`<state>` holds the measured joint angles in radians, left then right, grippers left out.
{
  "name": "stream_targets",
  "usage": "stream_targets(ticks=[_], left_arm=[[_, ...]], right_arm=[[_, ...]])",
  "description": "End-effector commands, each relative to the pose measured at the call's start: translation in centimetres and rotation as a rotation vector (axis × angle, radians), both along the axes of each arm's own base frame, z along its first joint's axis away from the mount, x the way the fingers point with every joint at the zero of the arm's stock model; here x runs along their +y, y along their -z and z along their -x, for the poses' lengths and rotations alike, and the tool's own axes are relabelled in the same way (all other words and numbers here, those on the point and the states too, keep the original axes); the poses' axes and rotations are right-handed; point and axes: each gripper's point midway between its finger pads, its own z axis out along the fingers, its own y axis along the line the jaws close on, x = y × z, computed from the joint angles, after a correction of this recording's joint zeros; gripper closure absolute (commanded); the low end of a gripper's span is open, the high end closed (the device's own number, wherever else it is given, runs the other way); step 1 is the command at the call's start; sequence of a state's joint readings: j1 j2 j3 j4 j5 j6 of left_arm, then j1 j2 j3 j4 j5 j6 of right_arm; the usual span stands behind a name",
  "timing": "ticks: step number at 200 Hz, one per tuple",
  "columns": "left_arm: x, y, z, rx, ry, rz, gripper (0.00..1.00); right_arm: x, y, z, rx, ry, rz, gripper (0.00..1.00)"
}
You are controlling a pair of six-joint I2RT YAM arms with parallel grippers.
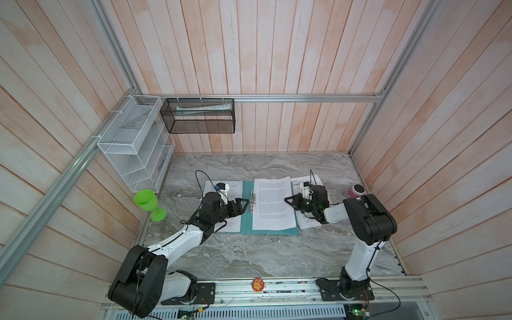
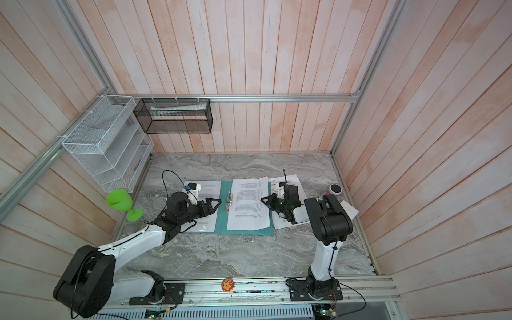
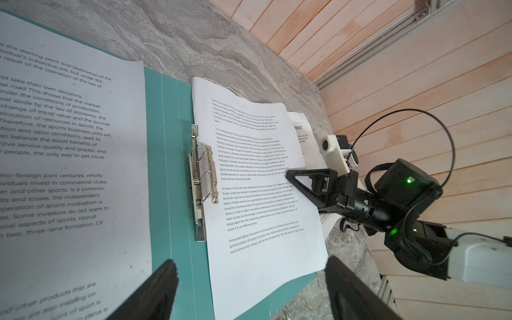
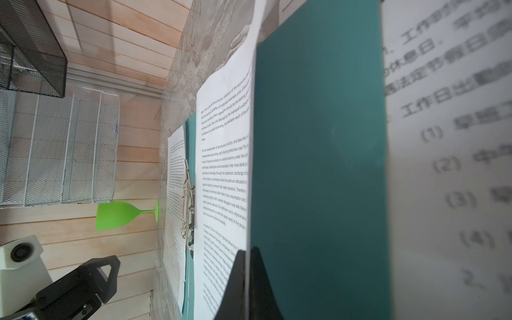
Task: Put the files into the folder
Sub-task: 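Lay the held sheet flat onto the teal folder beside the clip with both grippers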
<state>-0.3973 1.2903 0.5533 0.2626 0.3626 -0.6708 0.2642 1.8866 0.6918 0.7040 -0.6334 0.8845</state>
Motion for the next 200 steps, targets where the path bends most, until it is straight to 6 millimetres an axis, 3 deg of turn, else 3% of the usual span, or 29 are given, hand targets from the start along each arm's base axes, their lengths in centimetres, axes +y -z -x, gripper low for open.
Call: stream_targets(ticks=[1,101,200], left_arm=[[-0.1,0.2,0.0,-0.004,0.012,0.008,0.15],[-0.2,1.3,-0.1,0.021,0.015,0.009,0.15],[-0.3,1.9,-0.2,0.031,0.012,0.012,0.15]], right_arm=[[0.5,0.0,0.7,0.002,-0.044,0.015,1.00],[-0.2,-0.2,2.1,-0.038,-0.080,0.101,1.00],[0.9,0.5,1.3,-0.041,-0.160,0.119,1.00]])
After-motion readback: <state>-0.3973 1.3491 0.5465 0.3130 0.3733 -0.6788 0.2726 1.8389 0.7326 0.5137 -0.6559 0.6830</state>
